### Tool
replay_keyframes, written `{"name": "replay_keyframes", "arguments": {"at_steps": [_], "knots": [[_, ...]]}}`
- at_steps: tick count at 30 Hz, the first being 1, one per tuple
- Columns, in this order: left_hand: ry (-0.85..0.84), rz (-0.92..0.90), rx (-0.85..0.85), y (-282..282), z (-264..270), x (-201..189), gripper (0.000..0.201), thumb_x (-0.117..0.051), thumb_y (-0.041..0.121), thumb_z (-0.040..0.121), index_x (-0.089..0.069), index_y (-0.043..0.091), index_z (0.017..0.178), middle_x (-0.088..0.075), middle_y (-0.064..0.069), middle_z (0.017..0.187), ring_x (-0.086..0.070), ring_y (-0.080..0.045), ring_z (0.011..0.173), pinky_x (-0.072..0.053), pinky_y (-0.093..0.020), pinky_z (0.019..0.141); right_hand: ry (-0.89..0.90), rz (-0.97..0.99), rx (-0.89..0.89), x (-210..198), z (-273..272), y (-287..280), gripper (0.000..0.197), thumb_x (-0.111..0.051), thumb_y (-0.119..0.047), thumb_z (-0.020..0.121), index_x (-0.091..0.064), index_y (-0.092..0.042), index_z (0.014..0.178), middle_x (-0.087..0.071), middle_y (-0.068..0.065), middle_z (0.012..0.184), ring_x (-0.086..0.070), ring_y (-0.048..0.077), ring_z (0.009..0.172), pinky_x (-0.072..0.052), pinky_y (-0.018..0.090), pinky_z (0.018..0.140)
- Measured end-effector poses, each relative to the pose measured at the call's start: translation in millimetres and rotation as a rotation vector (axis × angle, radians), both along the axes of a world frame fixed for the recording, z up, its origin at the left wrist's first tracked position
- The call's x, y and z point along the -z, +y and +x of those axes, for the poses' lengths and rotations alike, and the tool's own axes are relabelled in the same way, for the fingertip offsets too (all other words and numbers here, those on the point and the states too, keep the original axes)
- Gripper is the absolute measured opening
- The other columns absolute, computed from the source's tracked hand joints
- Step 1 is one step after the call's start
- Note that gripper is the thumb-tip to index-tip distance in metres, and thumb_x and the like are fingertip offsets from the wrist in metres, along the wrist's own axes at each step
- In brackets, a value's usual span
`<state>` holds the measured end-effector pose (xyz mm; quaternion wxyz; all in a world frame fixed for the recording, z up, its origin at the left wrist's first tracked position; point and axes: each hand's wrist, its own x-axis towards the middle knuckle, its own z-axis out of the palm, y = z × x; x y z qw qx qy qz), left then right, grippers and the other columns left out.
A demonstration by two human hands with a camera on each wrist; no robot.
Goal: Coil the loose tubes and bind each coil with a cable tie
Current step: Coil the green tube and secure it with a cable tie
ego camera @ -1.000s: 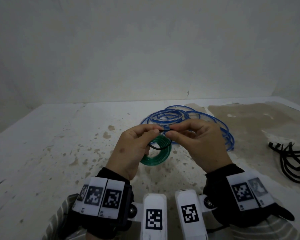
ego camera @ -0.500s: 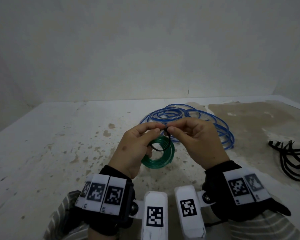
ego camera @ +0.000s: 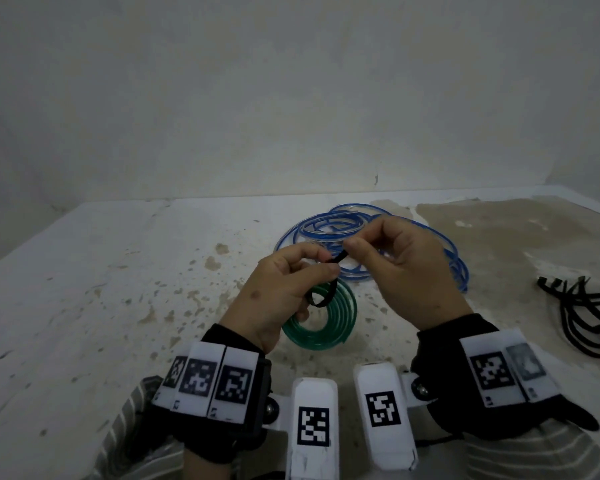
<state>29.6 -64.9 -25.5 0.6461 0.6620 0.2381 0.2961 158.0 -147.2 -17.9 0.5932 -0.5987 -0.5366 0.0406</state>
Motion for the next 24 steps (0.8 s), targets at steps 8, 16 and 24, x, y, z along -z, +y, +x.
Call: {"name": "replay_keyframes", "arguments": {"at_steps": [8, 16, 24], "knots": [[-0.011, -0.034, 0.028, 3.3, -3.0, -2.1, 0.011, -0.059, 0.010, 0.085, -0.063, 0.017, 0.078, -0.053, 0.005, 0.055, -0.028, -0.014, 0.047, -0.029, -0.021, 0.042, 0.074, 0.043, -0.024, -2.7, 1.1, -1.2, 0.014, -0.063, -0.013, 0.085, -0.060, -0.018, 0.072, -0.064, 0.002, 0.071, -0.060, 0.019, 0.070, -0.052, 0.037, 0.068], [-0.129, -0.109, -0.162, 7.1, -4.1, -1.7, 0.014, -0.055, 0.007, 0.088, -0.059, 0.016, 0.078, -0.051, -0.001, 0.058, -0.031, -0.006, 0.034, -0.031, -0.018, 0.039, 0.389, -0.234, -0.261, 3.6, -1.4, -1.1, 0.030, -0.065, -0.038, 0.067, -0.061, -0.023, 0.093, -0.069, 0.001, 0.097, -0.064, 0.021, 0.090, -0.052, 0.044, 0.082], [-0.411, -0.344, -0.212, 8.4, -3.0, -8.8, 0.017, -0.047, 0.008, 0.092, -0.051, 0.017, 0.079, -0.056, 0.006, 0.055, -0.028, -0.006, 0.038, -0.039, -0.017, 0.038, 0.312, -0.337, -0.324, 6.0, -24.3, 4.0, 0.016, -0.049, -0.006, 0.092, -0.063, -0.015, 0.093, -0.070, 0.003, 0.088, -0.062, 0.018, 0.088, -0.050, 0.046, 0.087]]}}
